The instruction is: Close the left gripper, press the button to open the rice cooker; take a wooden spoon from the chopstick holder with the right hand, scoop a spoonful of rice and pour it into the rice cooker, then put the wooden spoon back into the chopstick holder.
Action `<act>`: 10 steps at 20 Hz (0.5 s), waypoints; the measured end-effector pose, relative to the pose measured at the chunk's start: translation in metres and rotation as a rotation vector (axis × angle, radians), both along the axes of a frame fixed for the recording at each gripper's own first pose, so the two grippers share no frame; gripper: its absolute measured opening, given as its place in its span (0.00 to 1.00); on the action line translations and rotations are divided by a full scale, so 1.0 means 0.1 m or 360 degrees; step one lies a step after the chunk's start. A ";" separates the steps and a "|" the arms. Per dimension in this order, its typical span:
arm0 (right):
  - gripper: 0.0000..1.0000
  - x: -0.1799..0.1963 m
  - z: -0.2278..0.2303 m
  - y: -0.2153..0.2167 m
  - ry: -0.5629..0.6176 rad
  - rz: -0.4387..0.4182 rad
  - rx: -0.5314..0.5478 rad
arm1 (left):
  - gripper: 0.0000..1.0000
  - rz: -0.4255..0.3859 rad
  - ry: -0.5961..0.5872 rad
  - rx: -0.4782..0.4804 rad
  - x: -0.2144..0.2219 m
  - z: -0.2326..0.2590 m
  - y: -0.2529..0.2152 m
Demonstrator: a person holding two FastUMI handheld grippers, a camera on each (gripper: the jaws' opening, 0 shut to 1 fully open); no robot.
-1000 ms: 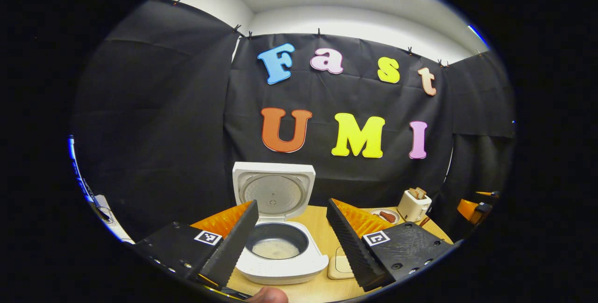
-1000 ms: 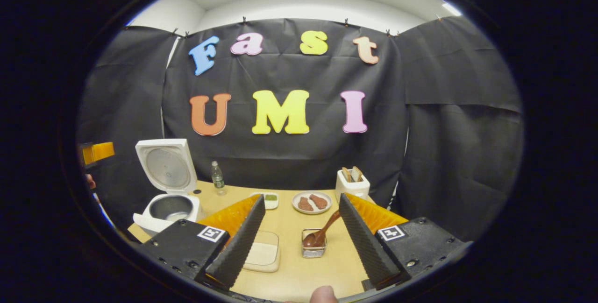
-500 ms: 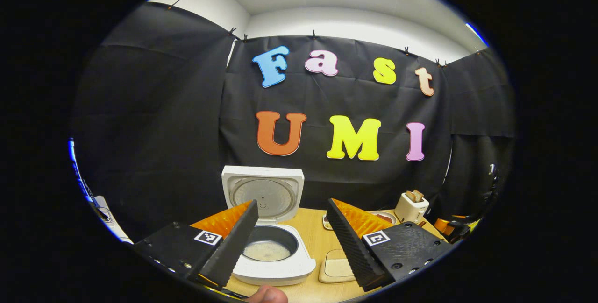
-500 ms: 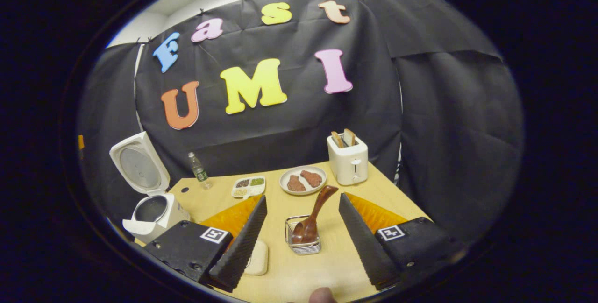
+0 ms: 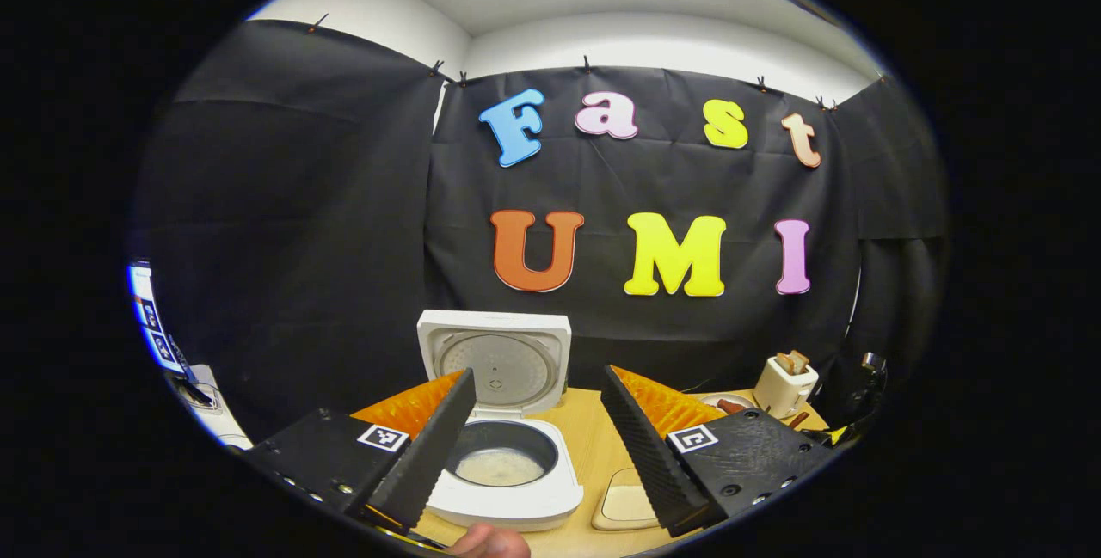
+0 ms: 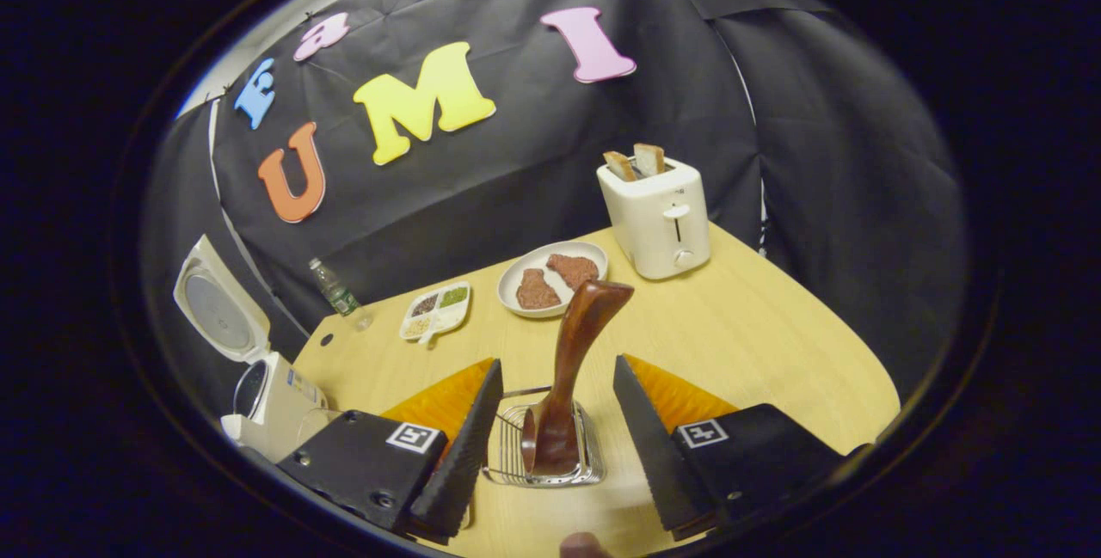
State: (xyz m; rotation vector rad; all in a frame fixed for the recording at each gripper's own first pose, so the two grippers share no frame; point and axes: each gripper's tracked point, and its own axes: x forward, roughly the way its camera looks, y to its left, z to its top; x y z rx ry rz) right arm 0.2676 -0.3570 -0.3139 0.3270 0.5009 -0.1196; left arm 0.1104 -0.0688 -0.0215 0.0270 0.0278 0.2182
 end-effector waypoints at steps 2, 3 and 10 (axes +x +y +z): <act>0.72 0.14 -0.11 -0.04 0.0027 0.0012 0.0032 | 0.94 0.0027 0.0009 0.0029 0.00 -0.01 0.04; 0.74 0.20 -0.14 -0.05 0.0033 0.0019 0.0043 | 0.94 0.0045 0.0004 0.0031 -0.01 0.00 0.07; 0.29 0.32 -0.26 -0.03 0.0083 0.0040 0.0146 | 0.94 0.0167 0.0028 0.0002 -0.14 -0.08 0.28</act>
